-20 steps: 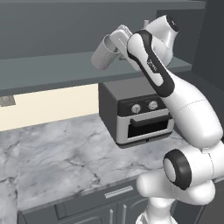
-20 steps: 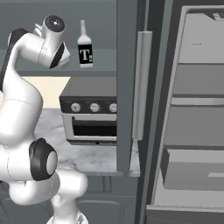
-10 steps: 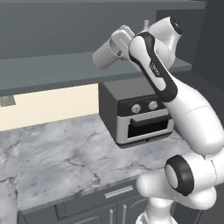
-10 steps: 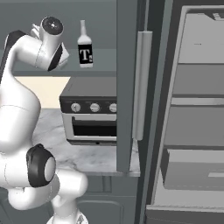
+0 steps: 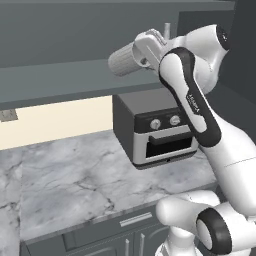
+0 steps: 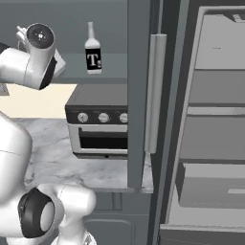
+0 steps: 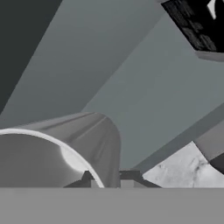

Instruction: There is a bowl on the dining counter. Grab a lemon wedge from the fridge and place it in the bowl. Then get the liquor bottle and glass cup from the cabinet and place them next to the bowl.

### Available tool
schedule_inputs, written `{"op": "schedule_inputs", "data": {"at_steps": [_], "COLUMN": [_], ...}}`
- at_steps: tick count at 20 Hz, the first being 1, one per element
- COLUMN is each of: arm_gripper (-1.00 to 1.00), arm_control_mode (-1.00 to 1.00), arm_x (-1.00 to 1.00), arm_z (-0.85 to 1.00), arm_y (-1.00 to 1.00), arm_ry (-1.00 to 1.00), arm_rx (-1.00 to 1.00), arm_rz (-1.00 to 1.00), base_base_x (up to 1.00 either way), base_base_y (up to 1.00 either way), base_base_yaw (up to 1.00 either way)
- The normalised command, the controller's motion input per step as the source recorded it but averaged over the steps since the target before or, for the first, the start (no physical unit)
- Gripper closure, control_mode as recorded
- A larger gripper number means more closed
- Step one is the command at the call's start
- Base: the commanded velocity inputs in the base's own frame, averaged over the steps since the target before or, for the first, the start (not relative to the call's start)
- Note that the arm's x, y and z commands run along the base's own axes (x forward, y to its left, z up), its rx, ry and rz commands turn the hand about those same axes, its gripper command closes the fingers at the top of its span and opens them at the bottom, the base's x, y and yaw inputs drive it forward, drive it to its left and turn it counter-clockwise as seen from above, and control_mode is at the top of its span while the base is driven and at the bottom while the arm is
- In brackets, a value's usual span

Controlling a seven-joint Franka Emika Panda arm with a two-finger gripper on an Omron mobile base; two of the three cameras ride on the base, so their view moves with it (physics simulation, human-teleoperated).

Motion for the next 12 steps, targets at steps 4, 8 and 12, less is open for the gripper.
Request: {"op": "schedule_inputs", "data": {"at_steps": [4,8,12], "arm_gripper": [1.00,1.00,1.00], "arm_control_mode": [-1.00,-1.00,-1.00], "arm_x": [-1.00,-1.00,-1.00], "arm_z": [0.61,0.30,0.00], "arm_y": [-0.11,-0.27,-0.38], "arm_ry": [-0.01,0.03,0.24], "arm_rx": [0.00,-0.05,-0.15], "arm_rz": [0.00,0.00,0.00], "base_base_x": [0.00,0.00,0.00], "base_base_y": [0.00,0.00,0.00], "base_base_yaw": [0.00,0.00,0.00]}}
